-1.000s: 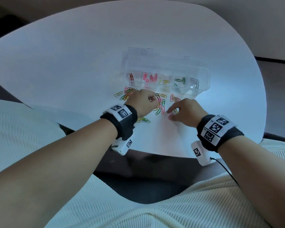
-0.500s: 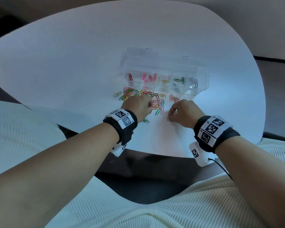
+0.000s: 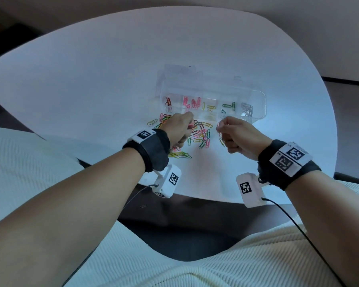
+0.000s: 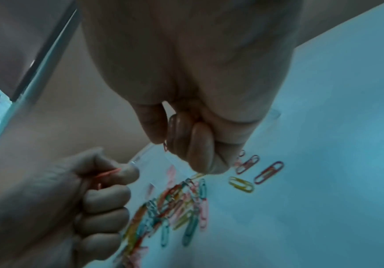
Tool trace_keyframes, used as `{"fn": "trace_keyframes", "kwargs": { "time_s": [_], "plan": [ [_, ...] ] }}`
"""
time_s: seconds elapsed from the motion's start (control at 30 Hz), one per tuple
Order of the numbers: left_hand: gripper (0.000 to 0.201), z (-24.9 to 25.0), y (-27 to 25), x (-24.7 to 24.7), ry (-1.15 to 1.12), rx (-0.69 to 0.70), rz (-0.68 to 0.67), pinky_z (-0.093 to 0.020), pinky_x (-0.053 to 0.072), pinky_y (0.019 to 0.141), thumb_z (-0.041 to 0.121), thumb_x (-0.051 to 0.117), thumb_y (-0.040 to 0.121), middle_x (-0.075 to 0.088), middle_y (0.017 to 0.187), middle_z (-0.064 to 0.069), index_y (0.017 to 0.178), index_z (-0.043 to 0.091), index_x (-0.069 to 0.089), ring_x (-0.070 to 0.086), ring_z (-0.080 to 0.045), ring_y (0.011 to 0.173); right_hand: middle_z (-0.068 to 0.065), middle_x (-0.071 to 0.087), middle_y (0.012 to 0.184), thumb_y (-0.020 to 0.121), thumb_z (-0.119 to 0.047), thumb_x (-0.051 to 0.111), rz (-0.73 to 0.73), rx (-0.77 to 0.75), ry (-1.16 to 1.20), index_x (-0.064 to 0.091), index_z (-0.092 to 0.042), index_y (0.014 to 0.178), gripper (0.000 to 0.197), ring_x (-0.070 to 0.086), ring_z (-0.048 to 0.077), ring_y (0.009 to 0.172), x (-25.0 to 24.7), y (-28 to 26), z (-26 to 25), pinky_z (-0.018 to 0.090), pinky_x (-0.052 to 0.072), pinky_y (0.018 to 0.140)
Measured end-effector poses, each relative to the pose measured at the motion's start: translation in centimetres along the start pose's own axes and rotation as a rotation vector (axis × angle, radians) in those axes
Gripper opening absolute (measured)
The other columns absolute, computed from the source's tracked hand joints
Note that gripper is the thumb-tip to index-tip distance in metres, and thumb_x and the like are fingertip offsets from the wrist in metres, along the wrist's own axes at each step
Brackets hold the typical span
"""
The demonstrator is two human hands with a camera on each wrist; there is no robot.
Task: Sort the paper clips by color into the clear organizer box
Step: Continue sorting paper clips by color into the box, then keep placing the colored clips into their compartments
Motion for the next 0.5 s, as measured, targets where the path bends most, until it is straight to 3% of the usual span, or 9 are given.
{"fn": "trace_keyframes", "kwargs": {
  "time_s": [0.07,0.17,0.3,0.4,0.5],
  "plan": [
    [0.037,0.5,-0.2,0.1,-0.1,-0.02,-0.086,-0.023,0.009,0.048,0.018,0.037,0.093,0.017,0.048,0.004,0.058,0.021,0.025,0.006,-0.013,0.047,-0.001,0.026,0.059,0.099,-0.013,0.045,-0.062,0.014,0.189,0.038,-0.021,0.077,0.024,0.017,0.015,0.052,0.5,-0.2,-0.8,0.027,0.013,0.05],
    [0.038,1.3,-0.5,0.6,-0.181,-0.001,-0.173,-0.021,0.009,0.043,0.025,0.042,0.1,0.022,0.049,0.003,0.065,0.02,0.029,0.01,-0.011,0.044,0.0,0.023,0.061,0.096,-0.015,0.039,-0.106,0.016,0.332,0.033,-0.022,0.074,0.024,0.015,0.014,0.051,1.4,-0.5,-2.1,0.027,0.012,0.049],
    [0.029,2.0,-0.7,0.6,-0.306,0.025,-0.168,-0.017,0.017,0.036,0.016,0.047,0.1,0.039,0.053,-0.002,0.073,0.015,0.036,0.021,-0.008,0.041,-0.001,0.015,0.059,0.084,-0.015,0.031,-0.01,-0.018,0.516,0.016,-0.022,0.075,0.018,0.006,0.015,0.052,1.7,-0.4,-3.6,0.021,0.009,0.044],
    [0.032,2.4,-0.5,0.0,-0.399,0.051,-0.159,-0.017,0.019,0.037,0.007,0.044,0.1,0.039,0.057,-0.002,0.074,0.018,0.03,0.022,-0.008,0.045,0.001,0.012,0.061,0.079,-0.016,0.032,0.082,-0.034,0.546,0.014,-0.022,0.078,0.02,0.006,0.015,0.05,1.8,-0.1,-4.0,0.019,0.009,0.042],
    [0.027,3.0,-0.5,-1.2,-0.52,0.058,-0.087,-0.019,0.02,0.04,-0.002,0.037,0.098,0.042,0.058,-0.004,0.077,0.015,0.038,0.025,-0.011,0.047,0.003,0.016,0.061,0.079,-0.01,0.033,0.141,-0.041,0.506,0.018,-0.022,0.069,0.021,0.008,0.016,0.051,2.5,0.1,-4.4,0.019,0.012,0.042]
  ]
}}
Point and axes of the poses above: each hand's wrist, its own y-axis towards the middle knuckle, its own x-axis out of the palm, z = x × y, the point moved 3 cm from there along y, towards the middle knuckle
